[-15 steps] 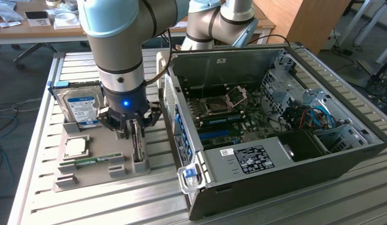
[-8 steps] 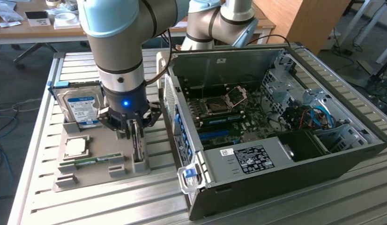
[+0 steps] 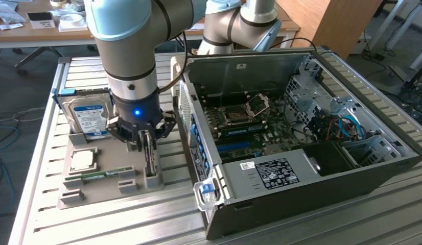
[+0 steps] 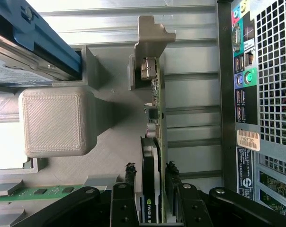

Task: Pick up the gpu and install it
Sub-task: 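Pick up the gpu and move the gpu toward the slot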

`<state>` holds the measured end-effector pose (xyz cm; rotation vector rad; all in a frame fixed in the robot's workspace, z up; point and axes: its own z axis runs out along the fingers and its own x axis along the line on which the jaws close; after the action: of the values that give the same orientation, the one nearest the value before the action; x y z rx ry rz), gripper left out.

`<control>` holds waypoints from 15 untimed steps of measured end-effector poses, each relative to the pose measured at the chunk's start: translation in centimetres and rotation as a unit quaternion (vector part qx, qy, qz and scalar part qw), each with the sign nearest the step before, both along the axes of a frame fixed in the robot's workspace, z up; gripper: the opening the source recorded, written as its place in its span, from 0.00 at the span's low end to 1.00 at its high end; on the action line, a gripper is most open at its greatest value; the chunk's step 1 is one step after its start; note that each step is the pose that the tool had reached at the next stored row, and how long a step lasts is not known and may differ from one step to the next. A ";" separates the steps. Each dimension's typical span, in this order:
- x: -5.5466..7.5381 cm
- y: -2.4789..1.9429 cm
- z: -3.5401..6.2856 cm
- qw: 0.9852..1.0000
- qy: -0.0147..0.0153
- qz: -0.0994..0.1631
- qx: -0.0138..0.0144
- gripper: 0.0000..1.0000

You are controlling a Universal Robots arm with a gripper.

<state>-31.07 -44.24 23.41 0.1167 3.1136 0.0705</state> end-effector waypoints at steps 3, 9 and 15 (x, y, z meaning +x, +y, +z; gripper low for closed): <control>0.0 0.00 0.00 1.000 0.000 0.000 0.000 0.39; 0.0 0.00 0.00 1.000 0.000 0.000 0.000 0.27; 0.0 0.00 0.00 1.000 0.000 0.000 0.000 0.27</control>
<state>-31.07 -44.24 23.41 0.1166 3.1136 0.0705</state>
